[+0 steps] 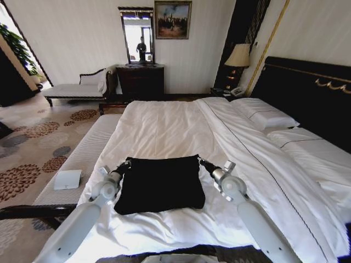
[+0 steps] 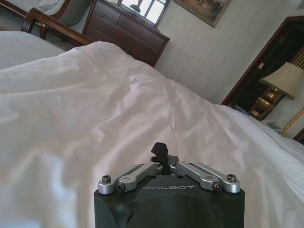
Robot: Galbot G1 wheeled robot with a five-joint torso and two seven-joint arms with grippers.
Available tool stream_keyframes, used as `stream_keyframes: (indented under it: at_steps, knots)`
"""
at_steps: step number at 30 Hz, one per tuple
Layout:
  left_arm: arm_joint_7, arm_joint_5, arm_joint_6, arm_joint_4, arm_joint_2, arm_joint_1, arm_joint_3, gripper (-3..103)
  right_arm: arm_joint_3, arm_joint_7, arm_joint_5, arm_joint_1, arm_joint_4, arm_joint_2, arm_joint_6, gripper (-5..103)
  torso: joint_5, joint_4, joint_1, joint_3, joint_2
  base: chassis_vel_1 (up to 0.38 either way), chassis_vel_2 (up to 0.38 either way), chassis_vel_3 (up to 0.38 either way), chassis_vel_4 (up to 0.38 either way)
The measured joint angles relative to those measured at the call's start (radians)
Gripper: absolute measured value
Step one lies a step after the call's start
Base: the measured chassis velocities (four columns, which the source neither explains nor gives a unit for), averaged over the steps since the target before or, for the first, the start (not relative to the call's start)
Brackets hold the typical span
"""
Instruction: Fold the clothes on the bed.
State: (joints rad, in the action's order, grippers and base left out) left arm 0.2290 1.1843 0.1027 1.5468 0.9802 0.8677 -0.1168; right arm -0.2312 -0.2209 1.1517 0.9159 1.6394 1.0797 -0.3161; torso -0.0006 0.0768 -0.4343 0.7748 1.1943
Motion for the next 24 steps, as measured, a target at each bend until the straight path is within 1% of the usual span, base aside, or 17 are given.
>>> stream_keyframes:
  at_steps: [1,4,5,7,10,11,14,16,20,24]
  knots:
    - [-0.008,0.000,-0.004,-0.040,0.015,-0.034,0.015,1,0.013,0.005,-0.009,-0.022,-0.039,0.010,0.006,0,-0.0001,0.0003,0.000,0.000,0.000,0.000,0.000,0.000,0.000]
    - [-0.036,-0.014,-0.021,-0.146,0.050,-0.114,0.043,1,0.038,0.016,-0.038,-0.077,-0.129,0.038,0.023,0,0.0003,0.0003,0.000,0.000,0.000,0.000,0.000,0.000,0.000]
    - [-0.036,-0.014,-0.021,-0.146,0.050,-0.114,0.043,1,0.038,0.016,-0.038,-0.077,-0.129,0.038,0.023,0,0.0003,0.0003,0.000,0.000,0.000,0.000,0.000,0.000,0.000]
    - [-0.052,-0.023,-0.029,-0.210,0.071,-0.149,0.051,1,0.050,0.023,-0.049,-0.107,-0.169,0.051,0.032,0,-0.0002,0.0002,0.000,0.000,0.000,0.000,0.000,0.000,0.000]
    - [-0.067,-0.030,-0.037,-0.301,0.101,-0.187,0.052,1,0.072,0.035,-0.075,-0.160,-0.234,0.073,0.051,0,-0.0001,0.0001,0.000,0.000,0.000,0.000,0.000,0.000,0.000]
    - [-0.067,-0.030,-0.037,-0.301,0.101,-0.187,0.052,1,0.072,0.035,-0.075,-0.160,-0.234,0.073,0.051,0,-0.0001,0.0001,0.000,0.000,0.000,0.000,0.000,0.000,0.000]
    - [-0.086,-0.050,-0.048,-0.367,0.122,-0.215,0.060,1,0.091,0.045,-0.088,-0.213,-0.292,0.097,0.069,0,-0.0001,-0.0004,0.000,0.000,0.000,0.000,0.000,0.000,0.000]
    - [-0.094,-0.054,-0.053,-0.386,0.132,-0.231,0.066,1,0.101,0.053,-0.098,-0.236,-0.322,0.105,0.081,0,-0.0002,-0.0005,0.000,0.000,0.000,0.000,0.000,0.000,0.000]
    - [-0.102,-0.056,-0.062,-0.414,0.146,-0.255,0.067,1,0.105,0.062,-0.115,-0.247,-0.351,0.107,0.096,0,-0.0001,0.0003,0.000,0.000,0.000,0.000,0.000,0.000,0.000]
    - [-0.119,-0.057,-0.062,-0.426,0.148,-0.258,0.062,1,0.102,0.070,-0.128,-0.238,-0.358,0.107,0.109,0,-0.0001,0.0003,0.000,0.000,0.000,0.000,0.000,0.000,0.000]
